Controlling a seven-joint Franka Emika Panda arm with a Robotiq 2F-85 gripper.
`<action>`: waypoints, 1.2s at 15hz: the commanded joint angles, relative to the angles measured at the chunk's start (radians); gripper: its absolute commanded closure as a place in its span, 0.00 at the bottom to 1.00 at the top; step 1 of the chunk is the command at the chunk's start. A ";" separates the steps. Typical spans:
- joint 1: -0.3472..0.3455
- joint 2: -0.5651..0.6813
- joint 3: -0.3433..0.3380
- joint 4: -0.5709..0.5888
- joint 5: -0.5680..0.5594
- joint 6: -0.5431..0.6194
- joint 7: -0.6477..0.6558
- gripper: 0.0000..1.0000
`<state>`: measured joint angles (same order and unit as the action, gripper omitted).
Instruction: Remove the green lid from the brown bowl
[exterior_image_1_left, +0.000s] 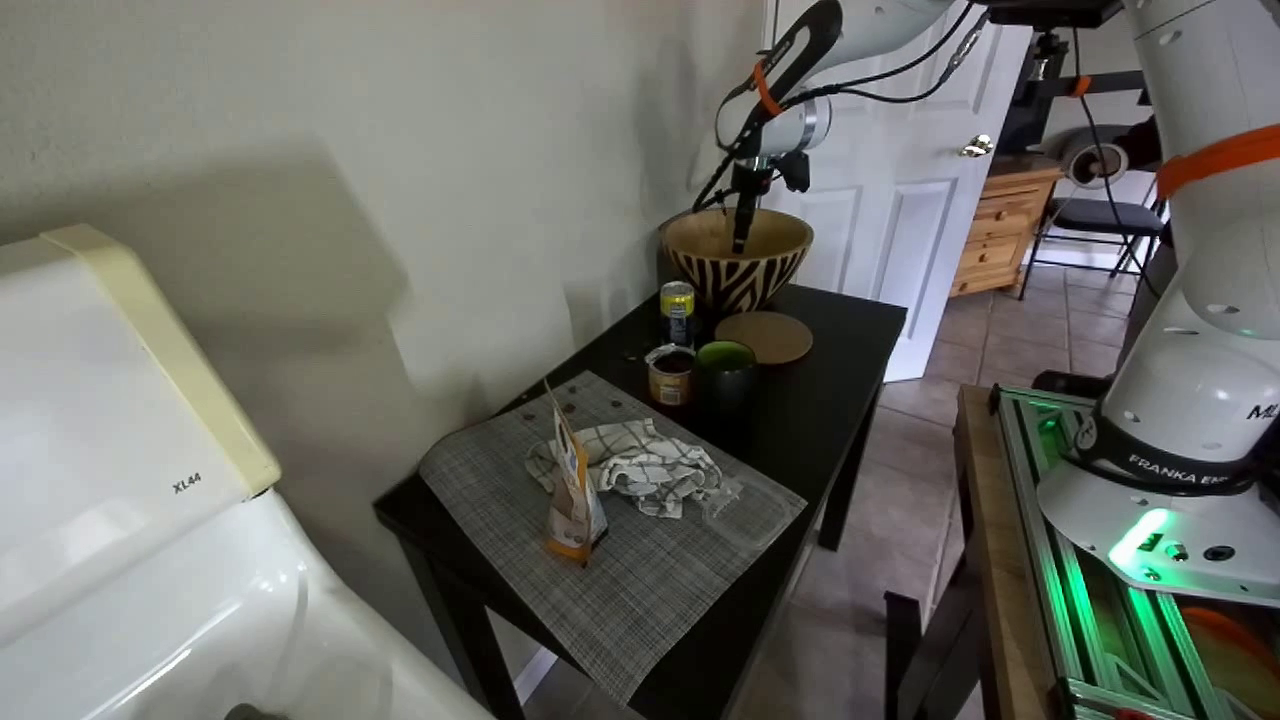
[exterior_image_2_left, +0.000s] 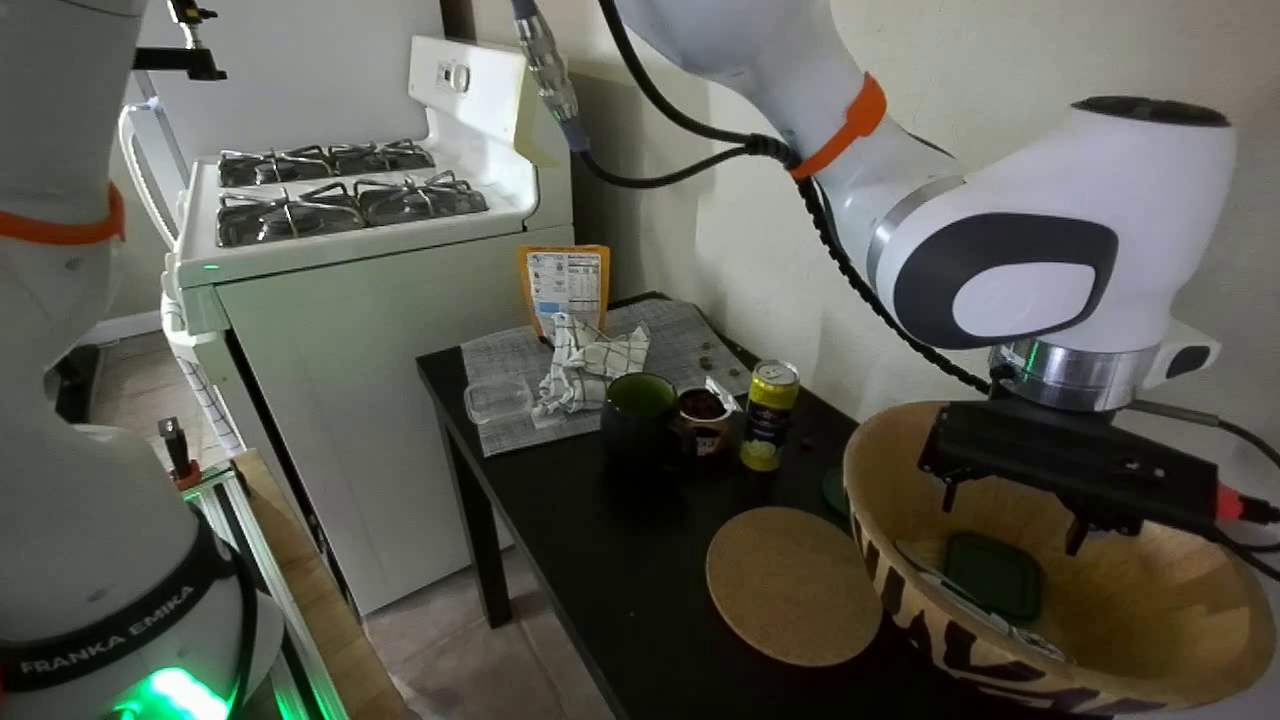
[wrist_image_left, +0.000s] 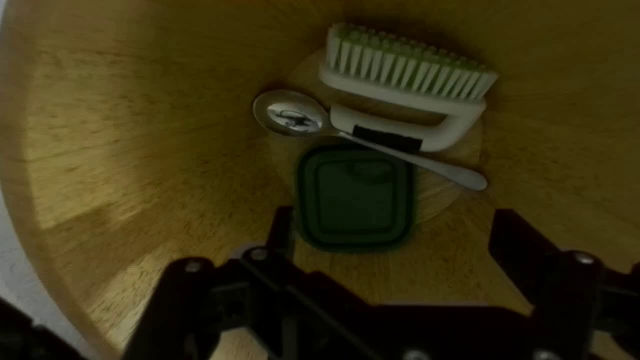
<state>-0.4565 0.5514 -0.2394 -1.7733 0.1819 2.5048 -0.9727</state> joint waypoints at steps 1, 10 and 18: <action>-0.010 0.102 0.025 0.095 -0.050 0.019 0.119 0.00; -0.026 0.189 0.061 0.134 -0.116 0.019 0.207 0.00; -0.048 0.246 0.068 0.164 -0.151 0.101 0.239 0.01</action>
<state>-0.4763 0.7571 -0.1961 -1.6461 0.0682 2.5668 -0.7525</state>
